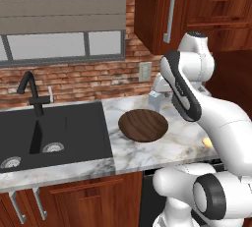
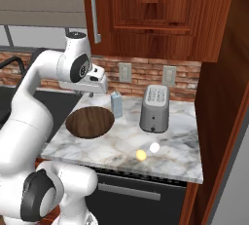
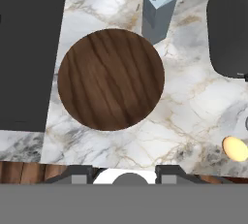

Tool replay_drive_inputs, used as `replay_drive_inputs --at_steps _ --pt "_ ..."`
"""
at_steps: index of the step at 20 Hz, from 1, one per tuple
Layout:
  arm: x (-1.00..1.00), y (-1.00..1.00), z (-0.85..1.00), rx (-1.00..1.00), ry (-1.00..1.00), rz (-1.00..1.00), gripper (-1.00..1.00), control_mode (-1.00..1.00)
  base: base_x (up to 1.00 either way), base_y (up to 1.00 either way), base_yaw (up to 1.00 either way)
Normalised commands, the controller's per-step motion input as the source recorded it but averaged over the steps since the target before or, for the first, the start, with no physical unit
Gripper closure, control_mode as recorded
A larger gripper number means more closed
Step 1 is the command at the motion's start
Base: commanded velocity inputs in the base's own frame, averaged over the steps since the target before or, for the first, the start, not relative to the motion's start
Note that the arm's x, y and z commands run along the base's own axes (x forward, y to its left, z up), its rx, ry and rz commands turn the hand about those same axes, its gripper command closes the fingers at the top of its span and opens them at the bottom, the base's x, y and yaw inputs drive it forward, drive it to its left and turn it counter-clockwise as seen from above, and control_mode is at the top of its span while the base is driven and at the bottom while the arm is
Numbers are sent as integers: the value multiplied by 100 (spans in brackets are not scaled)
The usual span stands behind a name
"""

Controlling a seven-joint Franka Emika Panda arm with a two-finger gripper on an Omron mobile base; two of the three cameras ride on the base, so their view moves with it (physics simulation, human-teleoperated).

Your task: Gather the eggs and milk located in the vicinity of the sink area and place them right next to the bowl.

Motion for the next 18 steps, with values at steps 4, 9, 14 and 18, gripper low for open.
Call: replay_drive_inputs --at_steps 4,9,14,18 --pt "-1 -4 0 0 -2 0 -100 -100 0 0 0" --pt "-9 -22 0 0 -1 0 -100 -100 0 0 0" --pt "-30 -32 -3 0 0 0 -100 -100 0 0 0" --pt "-40 -40 -14 0 0 -1 -100 -100 0 0 0"
